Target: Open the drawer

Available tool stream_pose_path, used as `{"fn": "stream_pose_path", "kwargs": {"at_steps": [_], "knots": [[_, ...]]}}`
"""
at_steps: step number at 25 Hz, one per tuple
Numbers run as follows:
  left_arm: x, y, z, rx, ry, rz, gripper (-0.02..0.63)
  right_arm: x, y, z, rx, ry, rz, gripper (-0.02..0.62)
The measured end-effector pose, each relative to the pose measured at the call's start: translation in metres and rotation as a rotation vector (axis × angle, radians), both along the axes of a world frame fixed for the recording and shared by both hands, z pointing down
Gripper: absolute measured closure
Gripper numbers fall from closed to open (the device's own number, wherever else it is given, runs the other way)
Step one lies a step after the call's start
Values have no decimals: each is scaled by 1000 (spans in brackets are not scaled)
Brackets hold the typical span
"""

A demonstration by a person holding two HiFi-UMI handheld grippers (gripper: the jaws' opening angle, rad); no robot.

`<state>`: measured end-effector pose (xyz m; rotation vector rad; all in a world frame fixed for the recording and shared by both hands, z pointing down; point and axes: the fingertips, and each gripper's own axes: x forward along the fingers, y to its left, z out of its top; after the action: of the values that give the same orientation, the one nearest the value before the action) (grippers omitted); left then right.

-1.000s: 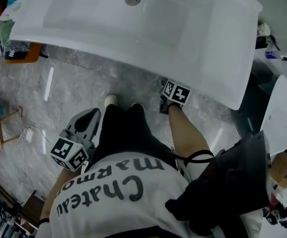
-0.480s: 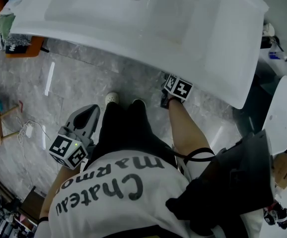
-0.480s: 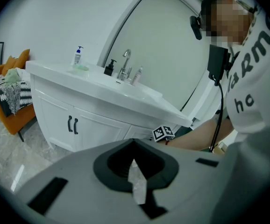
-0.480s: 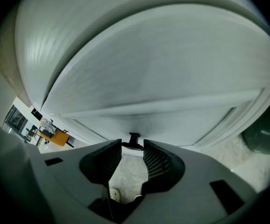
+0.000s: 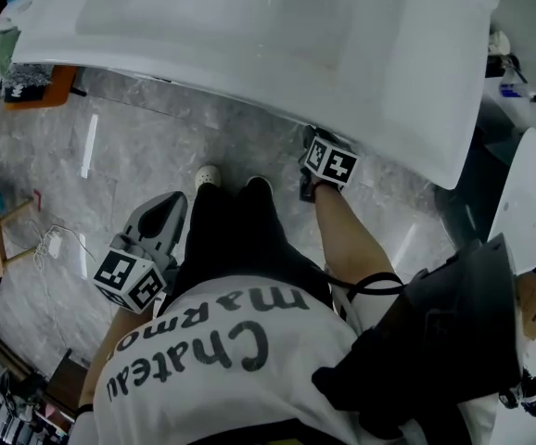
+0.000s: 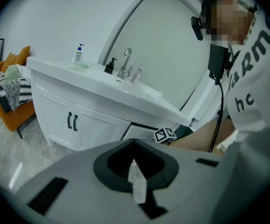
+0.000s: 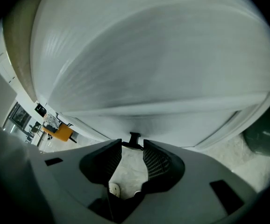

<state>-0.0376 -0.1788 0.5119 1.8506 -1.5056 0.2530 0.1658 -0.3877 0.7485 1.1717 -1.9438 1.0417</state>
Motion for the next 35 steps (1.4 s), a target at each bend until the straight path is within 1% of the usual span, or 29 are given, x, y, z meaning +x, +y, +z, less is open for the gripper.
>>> {"fn": "stream_pose_path", "kwargs": {"at_steps": [10, 14, 23, 28, 35], "knots": [[4, 8, -3, 14, 6, 9, 604, 2, 23, 2, -79, 39, -46, 445], [7, 16, -3, 17, 8, 18, 604, 5, 31, 2, -94, 40, -30, 445], [16, 17, -5, 35, 5, 39, 604, 11, 56, 1, -113, 43, -31, 445], [18, 19, -2, 28, 4, 53, 604, 12, 69, 2, -112, 45, -35, 445], [36, 18, 10, 12, 38, 84, 604, 11, 80, 4, -113, 33, -45, 445]]}}
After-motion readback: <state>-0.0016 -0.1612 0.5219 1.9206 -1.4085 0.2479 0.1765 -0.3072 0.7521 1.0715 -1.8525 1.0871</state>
